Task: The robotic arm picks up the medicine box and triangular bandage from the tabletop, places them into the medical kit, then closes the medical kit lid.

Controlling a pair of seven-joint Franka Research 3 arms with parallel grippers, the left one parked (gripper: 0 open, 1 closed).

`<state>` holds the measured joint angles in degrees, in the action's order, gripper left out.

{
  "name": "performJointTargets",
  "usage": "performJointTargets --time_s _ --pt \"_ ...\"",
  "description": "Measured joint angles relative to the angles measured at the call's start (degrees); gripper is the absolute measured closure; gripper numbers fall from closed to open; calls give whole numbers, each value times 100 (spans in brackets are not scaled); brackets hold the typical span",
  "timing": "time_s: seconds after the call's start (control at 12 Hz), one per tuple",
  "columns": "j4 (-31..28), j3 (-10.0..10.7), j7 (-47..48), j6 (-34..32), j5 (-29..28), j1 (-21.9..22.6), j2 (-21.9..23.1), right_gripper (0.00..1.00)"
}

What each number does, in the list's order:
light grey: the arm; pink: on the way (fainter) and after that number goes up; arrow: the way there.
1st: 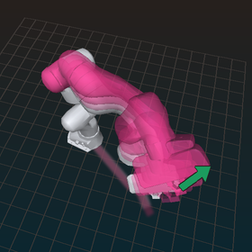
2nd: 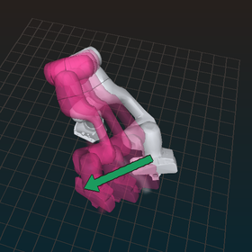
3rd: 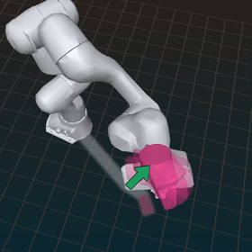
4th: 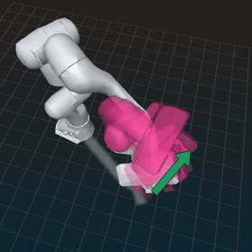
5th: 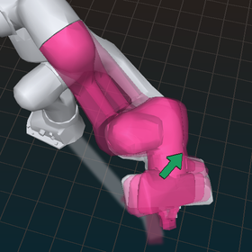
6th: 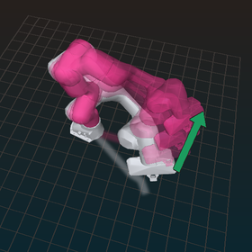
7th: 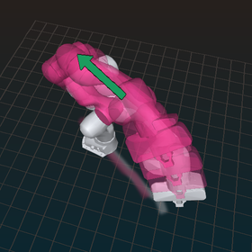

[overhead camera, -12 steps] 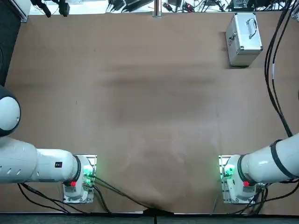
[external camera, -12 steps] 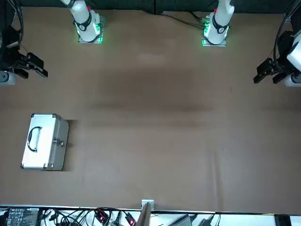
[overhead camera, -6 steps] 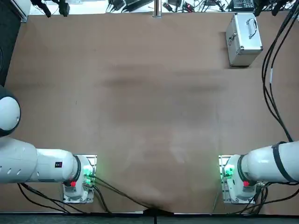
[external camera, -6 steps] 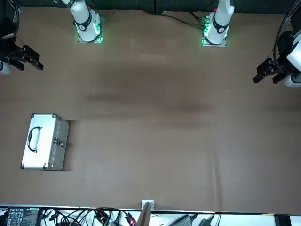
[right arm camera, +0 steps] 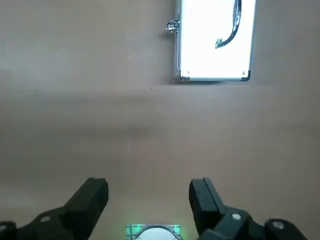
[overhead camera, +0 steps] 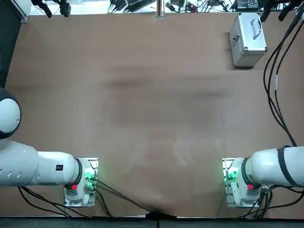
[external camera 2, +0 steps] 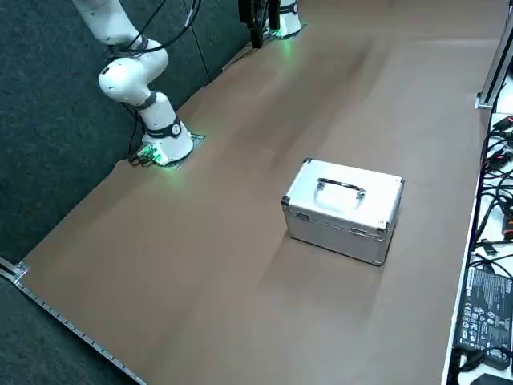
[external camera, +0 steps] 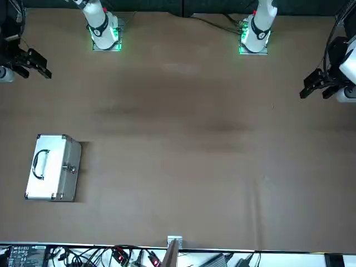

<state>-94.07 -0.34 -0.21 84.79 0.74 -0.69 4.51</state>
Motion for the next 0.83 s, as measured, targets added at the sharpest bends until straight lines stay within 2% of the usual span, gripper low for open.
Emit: performJointTargets --time_s 0.83 --pt "-2 -26 34 17 223 -8 0 0"
